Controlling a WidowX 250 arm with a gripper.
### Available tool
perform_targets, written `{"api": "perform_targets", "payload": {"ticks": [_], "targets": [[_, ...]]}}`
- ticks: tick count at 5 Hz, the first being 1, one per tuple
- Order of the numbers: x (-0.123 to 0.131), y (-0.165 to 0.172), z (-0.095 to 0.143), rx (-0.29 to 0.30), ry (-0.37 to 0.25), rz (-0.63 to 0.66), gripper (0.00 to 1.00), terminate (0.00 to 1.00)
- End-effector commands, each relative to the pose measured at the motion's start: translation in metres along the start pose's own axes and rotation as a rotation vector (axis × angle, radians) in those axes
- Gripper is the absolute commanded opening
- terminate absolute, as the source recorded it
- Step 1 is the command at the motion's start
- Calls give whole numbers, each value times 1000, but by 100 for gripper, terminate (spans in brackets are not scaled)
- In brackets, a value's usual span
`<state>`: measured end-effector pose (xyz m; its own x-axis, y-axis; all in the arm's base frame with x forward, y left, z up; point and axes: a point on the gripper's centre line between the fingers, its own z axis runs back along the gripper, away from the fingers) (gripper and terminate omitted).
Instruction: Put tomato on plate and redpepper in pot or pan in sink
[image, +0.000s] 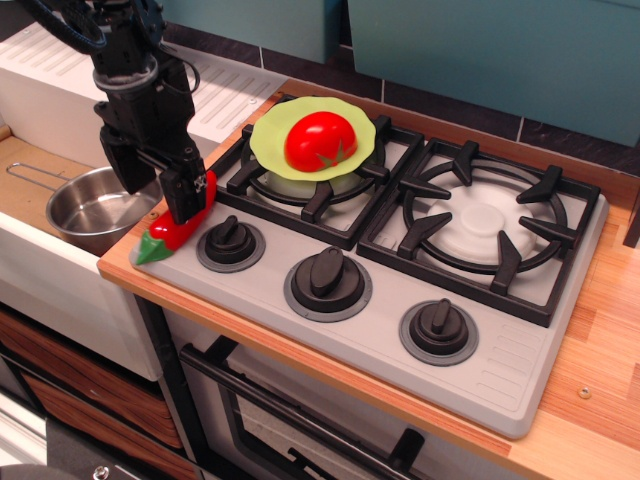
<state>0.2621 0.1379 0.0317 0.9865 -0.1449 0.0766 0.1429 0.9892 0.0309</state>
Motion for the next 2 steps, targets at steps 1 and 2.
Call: {"api": "perform_targets", "payload": {"ticks": [1,2], "targets": [[10,6,-4,3,-39,-3,100,0],[11,5,-5,-4,-42,-3,100,0]]}}
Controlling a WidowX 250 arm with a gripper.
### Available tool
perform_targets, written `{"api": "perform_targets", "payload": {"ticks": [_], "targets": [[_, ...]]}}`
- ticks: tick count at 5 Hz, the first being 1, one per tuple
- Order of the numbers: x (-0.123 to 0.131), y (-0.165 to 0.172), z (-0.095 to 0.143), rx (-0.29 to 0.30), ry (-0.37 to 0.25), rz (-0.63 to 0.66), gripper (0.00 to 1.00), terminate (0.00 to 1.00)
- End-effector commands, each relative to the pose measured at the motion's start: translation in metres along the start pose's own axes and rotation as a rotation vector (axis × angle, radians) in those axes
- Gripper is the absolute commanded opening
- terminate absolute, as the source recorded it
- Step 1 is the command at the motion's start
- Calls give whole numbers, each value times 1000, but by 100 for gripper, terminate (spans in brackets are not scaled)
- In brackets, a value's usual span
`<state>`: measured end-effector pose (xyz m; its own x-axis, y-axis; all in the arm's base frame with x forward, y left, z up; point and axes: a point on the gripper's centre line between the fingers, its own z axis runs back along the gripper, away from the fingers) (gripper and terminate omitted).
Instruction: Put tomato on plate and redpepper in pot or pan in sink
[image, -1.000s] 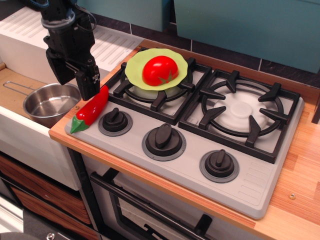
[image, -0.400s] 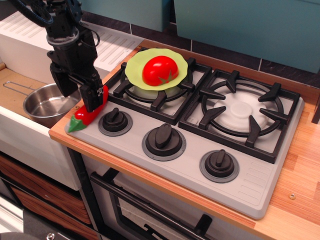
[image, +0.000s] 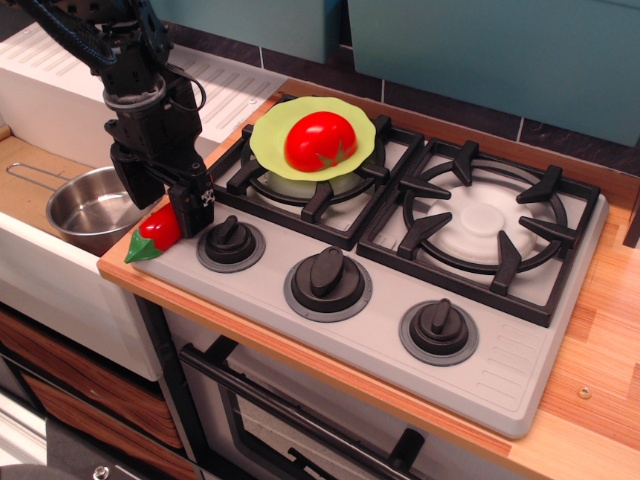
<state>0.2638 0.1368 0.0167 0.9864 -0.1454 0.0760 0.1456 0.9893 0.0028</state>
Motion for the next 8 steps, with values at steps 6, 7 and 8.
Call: {"api": "perform_targets", "payload": {"ticks": [6,7,8], "targets": [[8,29,61,17,68,-109,0,0],[17,56,59,3,56,-174,0,0],[23,79,54,-14,50,-210,0,0]]}}
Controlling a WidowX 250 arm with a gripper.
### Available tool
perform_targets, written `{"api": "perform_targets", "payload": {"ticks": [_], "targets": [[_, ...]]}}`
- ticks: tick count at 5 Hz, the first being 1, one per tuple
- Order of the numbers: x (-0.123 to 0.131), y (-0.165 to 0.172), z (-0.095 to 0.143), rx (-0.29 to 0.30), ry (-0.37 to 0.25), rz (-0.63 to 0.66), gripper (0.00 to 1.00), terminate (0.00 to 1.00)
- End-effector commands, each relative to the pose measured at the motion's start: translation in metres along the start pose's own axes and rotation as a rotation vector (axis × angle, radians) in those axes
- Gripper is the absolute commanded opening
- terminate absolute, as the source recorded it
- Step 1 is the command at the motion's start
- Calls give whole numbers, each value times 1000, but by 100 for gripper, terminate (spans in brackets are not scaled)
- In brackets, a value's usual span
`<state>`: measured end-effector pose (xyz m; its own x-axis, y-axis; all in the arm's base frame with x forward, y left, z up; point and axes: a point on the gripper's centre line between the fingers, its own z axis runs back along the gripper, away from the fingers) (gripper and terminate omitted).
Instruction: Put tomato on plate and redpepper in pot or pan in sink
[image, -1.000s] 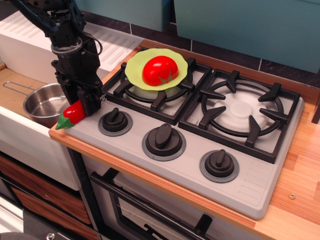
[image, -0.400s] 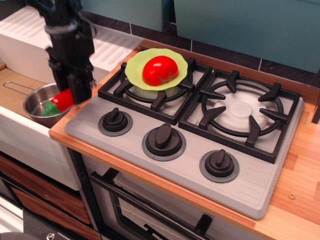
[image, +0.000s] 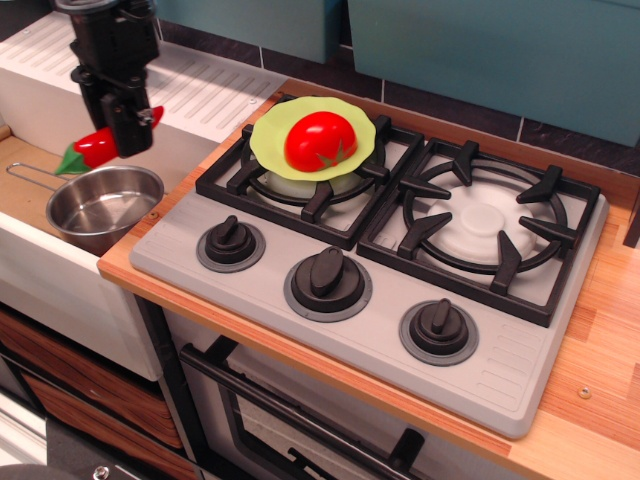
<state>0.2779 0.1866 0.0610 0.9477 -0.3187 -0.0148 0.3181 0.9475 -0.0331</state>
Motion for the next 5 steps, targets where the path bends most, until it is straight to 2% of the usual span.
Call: {"api": "perform_targets", "payload": {"ticks": [1,3,5], "targets": [[7,43,6,18,-51,-50,0,0],[10,62,-6,-14,-59,-68,0,0],[14,48,-5,-18,-39,-13,0,0]]}}
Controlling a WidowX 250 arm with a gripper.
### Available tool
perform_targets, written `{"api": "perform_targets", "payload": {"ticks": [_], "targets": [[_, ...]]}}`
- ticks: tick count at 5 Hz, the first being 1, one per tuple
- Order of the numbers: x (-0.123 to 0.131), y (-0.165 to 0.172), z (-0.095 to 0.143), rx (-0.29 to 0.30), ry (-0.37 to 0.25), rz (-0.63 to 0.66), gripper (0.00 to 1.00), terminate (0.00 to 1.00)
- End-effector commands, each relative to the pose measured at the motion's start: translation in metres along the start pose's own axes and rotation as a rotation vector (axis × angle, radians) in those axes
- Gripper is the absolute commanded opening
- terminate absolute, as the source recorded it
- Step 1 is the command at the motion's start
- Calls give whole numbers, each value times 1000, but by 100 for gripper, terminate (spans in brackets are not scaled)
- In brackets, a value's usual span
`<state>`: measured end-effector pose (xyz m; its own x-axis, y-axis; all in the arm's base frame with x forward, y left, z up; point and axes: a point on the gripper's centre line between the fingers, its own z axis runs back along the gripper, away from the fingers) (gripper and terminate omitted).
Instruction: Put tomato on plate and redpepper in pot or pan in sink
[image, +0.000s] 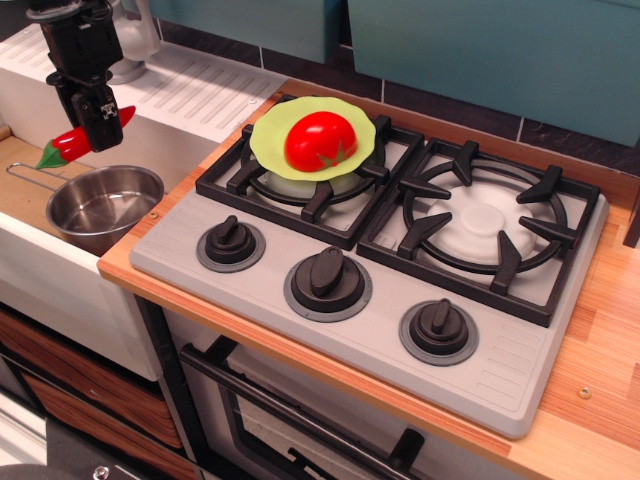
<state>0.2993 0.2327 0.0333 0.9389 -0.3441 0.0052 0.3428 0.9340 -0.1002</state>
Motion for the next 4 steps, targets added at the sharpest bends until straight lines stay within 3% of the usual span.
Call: {"api": "perform_targets", "payload": {"ticks": [1,2,4], "targets": [[11,-13,19,58,-4,39,0,0],[14,-20,29,60,14,50,100,0],[15,-27,41,66,28,60,100,0]]}}
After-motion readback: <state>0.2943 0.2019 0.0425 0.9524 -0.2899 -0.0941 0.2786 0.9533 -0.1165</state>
